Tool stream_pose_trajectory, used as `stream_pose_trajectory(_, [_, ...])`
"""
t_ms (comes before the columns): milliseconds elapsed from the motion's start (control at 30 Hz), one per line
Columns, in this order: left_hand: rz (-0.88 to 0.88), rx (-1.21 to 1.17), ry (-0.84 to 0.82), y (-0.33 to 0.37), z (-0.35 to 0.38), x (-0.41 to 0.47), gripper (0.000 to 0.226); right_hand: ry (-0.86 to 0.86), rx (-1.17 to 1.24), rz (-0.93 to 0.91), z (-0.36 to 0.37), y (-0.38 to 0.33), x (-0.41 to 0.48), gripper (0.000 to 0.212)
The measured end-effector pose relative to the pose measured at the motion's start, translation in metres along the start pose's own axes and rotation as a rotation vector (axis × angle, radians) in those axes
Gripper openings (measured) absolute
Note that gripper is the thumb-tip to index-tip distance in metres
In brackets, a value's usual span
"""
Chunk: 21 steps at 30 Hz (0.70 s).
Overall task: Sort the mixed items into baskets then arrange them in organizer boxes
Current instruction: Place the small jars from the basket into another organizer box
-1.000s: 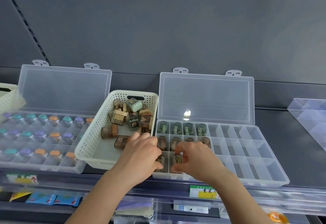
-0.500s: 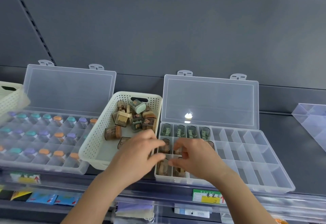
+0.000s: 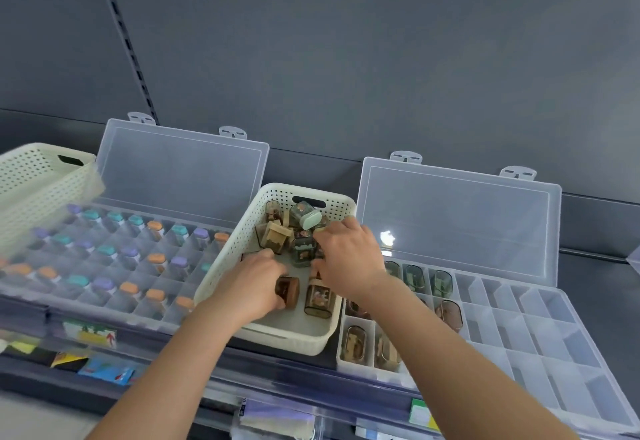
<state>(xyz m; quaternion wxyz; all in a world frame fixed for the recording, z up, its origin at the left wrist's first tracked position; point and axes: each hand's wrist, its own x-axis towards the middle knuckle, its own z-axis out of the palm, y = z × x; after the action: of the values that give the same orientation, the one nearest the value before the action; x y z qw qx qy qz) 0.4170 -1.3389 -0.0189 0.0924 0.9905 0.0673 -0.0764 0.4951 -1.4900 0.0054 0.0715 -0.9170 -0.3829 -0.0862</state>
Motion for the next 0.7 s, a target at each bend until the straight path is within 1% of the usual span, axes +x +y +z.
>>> stream_pose_trajectory(133, [0.011, -0.001, -0.008, -0.004, 0.003, 0.002, 0.040, -0.133, -0.156, 0.040, 0.013, -0.001, 0.019, 0.027])
stream_pose_trajectory(233, [0.028, -0.043, 0.021, -0.007, 0.001, -0.001, 0.043, -0.130, -0.129, 0.051, 0.015, 0.001, 0.023, 0.027])
stream_pose_trajectory(333, [0.036, -0.197, 0.057, -0.008, -0.006, -0.006, 0.047, -0.057, 0.076, 0.080, 0.007, 0.003, 0.019, 0.036])
stream_pose_trajectory(467, [0.088, -0.383, 0.121, -0.002, -0.019, -0.013, 0.056, 0.062, 0.407, 0.218, -0.010, 0.008, 0.000, 0.046])
stream_pose_trajectory(600, [0.159, -0.475, 0.179, 0.011, -0.026, -0.020, 0.057, 0.133, 0.595, 0.298, -0.021, 0.018, -0.027, 0.043])
stream_pose_trajectory(700, [0.213, -0.547, 0.241, 0.028, -0.028, -0.030, 0.055, 0.170, 0.664, 0.335, -0.029, 0.023, -0.052, 0.039])
